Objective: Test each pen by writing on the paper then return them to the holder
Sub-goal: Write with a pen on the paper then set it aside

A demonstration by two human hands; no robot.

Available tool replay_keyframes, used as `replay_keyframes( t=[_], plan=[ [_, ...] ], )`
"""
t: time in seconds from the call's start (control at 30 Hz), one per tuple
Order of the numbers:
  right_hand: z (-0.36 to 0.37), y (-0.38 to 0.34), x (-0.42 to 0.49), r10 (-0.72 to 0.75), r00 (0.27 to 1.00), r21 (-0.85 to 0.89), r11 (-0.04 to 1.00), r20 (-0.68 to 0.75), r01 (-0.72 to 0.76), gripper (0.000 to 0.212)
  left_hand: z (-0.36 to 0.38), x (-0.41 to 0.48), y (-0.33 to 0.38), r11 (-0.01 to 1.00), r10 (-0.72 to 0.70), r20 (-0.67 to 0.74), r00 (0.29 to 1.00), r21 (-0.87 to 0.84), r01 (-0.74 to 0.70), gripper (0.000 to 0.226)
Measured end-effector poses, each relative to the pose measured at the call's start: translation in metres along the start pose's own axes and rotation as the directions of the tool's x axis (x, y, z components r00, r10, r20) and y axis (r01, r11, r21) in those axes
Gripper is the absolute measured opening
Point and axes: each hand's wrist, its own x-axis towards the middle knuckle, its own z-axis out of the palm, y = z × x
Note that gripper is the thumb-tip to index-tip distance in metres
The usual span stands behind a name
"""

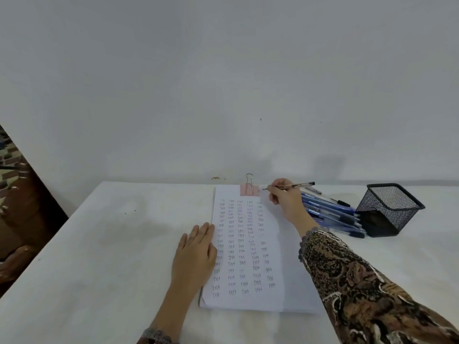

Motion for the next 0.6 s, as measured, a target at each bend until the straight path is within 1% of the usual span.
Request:
replay_keyframes(
  t=[0.07, 0.1, 0.23, 0.4, 0.5, 0.6],
  plan=[
    [0.004, 0.006, 0.004, -0.047, 0.996, -0.097, 0.995, -0.072, 0.040, 0.049, 0.000, 0.000, 0.000, 1.000, 0.002, -0.004, 1.000, -0.002, -0.002, 0.091],
    [0.007, 0.009, 0.004, -0.068, 0.992, -0.126, 0.991, -0.103, 0.054, 0.054, 0.001, 0.000, 0.000, 1.000, 0.000, -0.004, 1.000, 0.000, 0.000, 0.091],
    [0.010, 0.018, 0.000, -0.099, 0.988, -0.203, 0.976, -0.120, 0.073, 0.050, 0.002, 0.001, -0.001, 1.000, -0.008, -0.003, 1.000, -0.004, 0.008, 0.090],
    [0.009, 0.022, 0.002, -0.121, 0.983, -0.235, 0.968, -0.141, 0.085, 0.050, 0.003, 0.000, -0.002, 1.000, -0.004, -0.011, 1.000, -0.002, 0.004, 0.089],
    [0.011, 0.017, -0.002, -0.123, 0.987, -0.258, 0.962, -0.103, 0.093, 0.046, 0.003, -0.001, -0.002, 1.000, -0.007, -0.019, 1.000, -0.028, 0.007, 0.088],
    [0.013, 0.016, -0.005, -0.147, 0.982, -0.260, 0.959, -0.121, 0.112, 0.044, 0.003, -0.001, -0.002, 0.999, -0.007, -0.024, 1.000, -0.046, 0.006, 0.088]
  ],
)
